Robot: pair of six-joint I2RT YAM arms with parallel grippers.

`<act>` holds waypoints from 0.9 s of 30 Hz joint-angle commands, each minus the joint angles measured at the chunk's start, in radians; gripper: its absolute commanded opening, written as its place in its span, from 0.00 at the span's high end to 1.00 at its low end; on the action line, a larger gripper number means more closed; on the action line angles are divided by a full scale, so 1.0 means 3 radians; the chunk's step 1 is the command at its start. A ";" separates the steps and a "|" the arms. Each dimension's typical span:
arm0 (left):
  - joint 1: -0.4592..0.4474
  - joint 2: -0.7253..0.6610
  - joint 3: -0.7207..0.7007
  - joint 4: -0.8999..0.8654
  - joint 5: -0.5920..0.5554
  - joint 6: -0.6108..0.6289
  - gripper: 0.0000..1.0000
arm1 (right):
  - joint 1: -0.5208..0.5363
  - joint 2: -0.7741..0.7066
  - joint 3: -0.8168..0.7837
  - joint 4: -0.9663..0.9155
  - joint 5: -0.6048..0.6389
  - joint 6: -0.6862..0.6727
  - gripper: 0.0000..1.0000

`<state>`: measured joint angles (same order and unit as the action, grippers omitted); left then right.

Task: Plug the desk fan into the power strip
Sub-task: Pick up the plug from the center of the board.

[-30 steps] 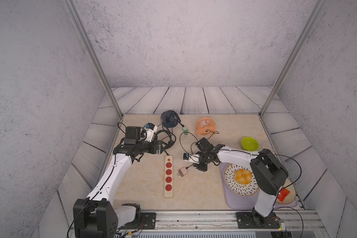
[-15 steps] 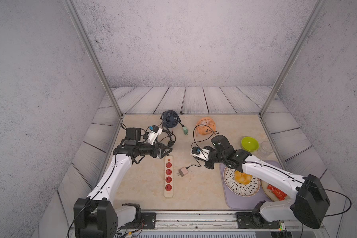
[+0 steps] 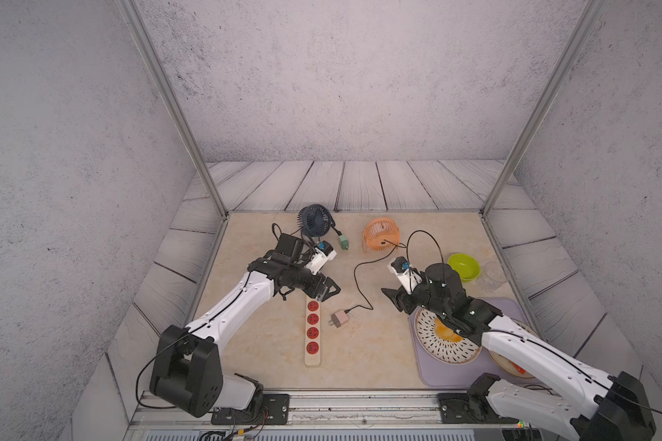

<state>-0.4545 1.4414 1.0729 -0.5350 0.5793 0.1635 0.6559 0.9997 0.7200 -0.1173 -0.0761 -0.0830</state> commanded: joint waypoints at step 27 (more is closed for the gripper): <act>-0.0980 0.2027 0.1496 -0.0919 -0.1005 0.0168 0.48 | -0.0036 -0.1180 -0.0619 -0.0254 0.0606 0.1278 0.01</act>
<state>-0.7403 2.0136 1.4761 -0.7692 0.2489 0.2119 0.6483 0.6594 0.5453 -0.2047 0.1062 0.2657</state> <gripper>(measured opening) 0.529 0.989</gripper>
